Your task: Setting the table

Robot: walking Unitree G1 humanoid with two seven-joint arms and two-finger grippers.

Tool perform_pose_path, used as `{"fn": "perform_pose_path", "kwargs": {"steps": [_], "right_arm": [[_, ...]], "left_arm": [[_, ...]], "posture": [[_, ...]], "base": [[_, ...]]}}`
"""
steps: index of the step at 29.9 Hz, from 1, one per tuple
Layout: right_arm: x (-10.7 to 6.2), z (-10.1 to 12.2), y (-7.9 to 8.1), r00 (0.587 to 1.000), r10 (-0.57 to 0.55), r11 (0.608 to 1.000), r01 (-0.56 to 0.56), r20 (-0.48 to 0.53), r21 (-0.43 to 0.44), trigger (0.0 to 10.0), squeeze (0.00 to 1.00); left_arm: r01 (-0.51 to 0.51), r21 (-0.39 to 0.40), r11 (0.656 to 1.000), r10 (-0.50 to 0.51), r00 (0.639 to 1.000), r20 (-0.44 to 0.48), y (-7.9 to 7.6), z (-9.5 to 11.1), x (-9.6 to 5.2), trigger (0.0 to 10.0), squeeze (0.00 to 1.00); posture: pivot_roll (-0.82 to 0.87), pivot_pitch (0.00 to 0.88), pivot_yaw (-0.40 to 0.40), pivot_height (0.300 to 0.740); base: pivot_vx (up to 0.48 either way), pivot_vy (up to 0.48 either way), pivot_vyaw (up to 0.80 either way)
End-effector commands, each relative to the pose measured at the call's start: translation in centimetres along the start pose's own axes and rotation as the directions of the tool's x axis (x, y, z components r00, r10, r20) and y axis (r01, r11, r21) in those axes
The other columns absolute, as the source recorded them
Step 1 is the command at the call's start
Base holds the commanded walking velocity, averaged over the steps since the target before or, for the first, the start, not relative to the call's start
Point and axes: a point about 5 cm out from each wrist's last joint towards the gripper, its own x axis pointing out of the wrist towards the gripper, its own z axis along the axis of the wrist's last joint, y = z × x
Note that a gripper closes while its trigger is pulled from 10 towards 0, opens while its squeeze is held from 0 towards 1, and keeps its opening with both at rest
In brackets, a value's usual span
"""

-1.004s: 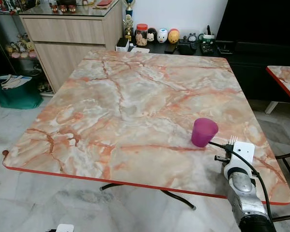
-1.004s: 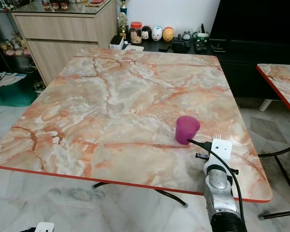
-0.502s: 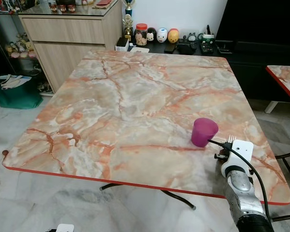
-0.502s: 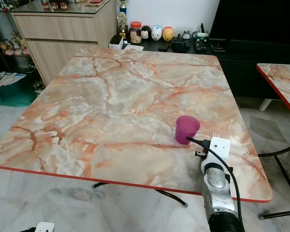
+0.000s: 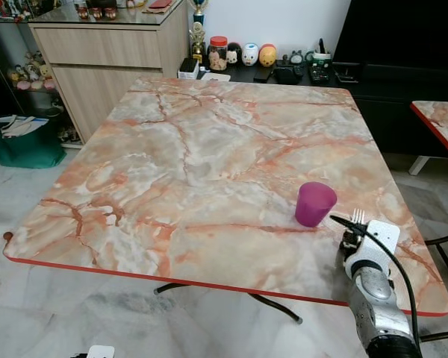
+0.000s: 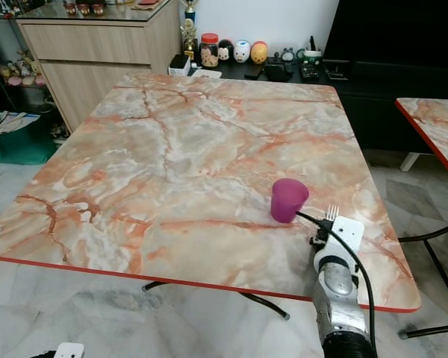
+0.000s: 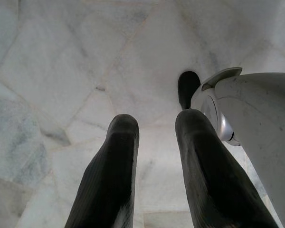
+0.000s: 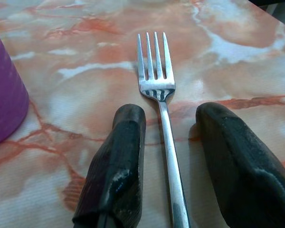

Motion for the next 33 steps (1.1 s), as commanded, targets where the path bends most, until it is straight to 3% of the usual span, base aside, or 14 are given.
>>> {"fn": "perform_pose_path", "kwargs": {"steps": [1, 3, 4, 5, 6, 21, 22, 23, 33], "right_arm": [[0.0, 0.1, -0.1, 1.0, 0.006, 1.0, -0.006, 0.003, 0.022, 10.0, 0.0], [0.0, 0.5, 0.1, 1.0, 0.018, 0.999, -0.018, 0.014, 0.027, 10.0, 0.0], [0.0, 0.5, 0.2, 0.999, 0.029, 0.999, -0.029, 0.014, 0.038, 10.0, 0.76], [0.0, 0.6, 0.3, 0.999, 0.035, 0.998, -0.036, 0.013, 0.044, 10.0, 0.76], [0.1, 0.7, 0.4, 0.999, 0.045, 0.998, -0.045, 0.014, 0.042, 10.0, 1.0], [0.2, 1.3, 1.2, 0.996, 0.078, 0.997, -0.078, 0.031, -0.003, 10.0, 1.0], [0.1, 1.1, 1.2, 0.996, 0.081, 0.997, -0.08, 0.027, -0.009, 10.0, 0.11], [0.1, 1.0, 1.3, 0.996, 0.081, 0.997, -0.081, 0.021, -0.012, 10.0, 0.0], [0.0, 0.1, 0.9, 0.997, 0.071, 0.997, -0.073, -0.033, -0.037, 10.0, 0.0]], "left_arm": [[0.005, 0.004, 1.0, -0.005, 1.0, -0.014, -0.2, -0.2, 0.0, 10.0, 0.0], [0.005, 0.002, 1.0, -0.005, 1.0, -0.013, -0.2, -0.2, 0.0, 10.0, 0.0], [0.004, 0.003, 1.0, -0.004, 1.0, -0.013, -0.2, -0.2, 0.0, 10.0, 0.0], [0.003, 0.003, 1.0, -0.003, 1.0, -0.013, -0.2, -0.2, 0.0, 10.0, 0.0], [0.003, 0.003, 1.0, -0.003, 1.0, -0.013, -0.2, -0.2, 0.0, 10.0, 0.0], [-0.003, -0.004, 1.0, 0.003, 1.0, -0.014, -0.1, -0.2, 0.0, 10.0, 0.0], [-0.002, -0.003, 1.0, 0.002, 1.0, -0.014, -0.1, -0.2, 0.0, 10.0, 0.0], [-0.001, -0.002, 1.0, 0.001, 1.0, -0.014, -0.1, -0.1, 0.0, 10.0, 0.0], [0.001, 0.006, 1.0, -0.001, 1.0, -0.014, -0.1, -0.1, 0.0, 10.0, 0.0]], "posture": [[0.06, 0.0, -0.038, 0.715], [0.07, 0.0, -0.038, 0.715], [0.07, 0.0, -0.039, 0.715], [0.07, 0.0, -0.039, 0.715], [0.07, 0.0, -0.04, 0.715], [0.07, 0.0, -0.036, 0.715], [0.06, 0.0, -0.035, 0.715], [0.06, 0.0, -0.033, 0.715], [0.06, 0.0, -0.03, 0.715]], "base": [[0.0, 0.0, 0.0], [0.0, 0.0, 0.0], [0.0, 0.0, 0.0], [0.0, 0.0, 0.0], [0.0, 0.0, 0.0], [0.0, 0.0, 0.0], [0.0, 0.0, 0.0], [0.0, 0.0, 0.0], [0.0, 0.0, 0.0]]}}
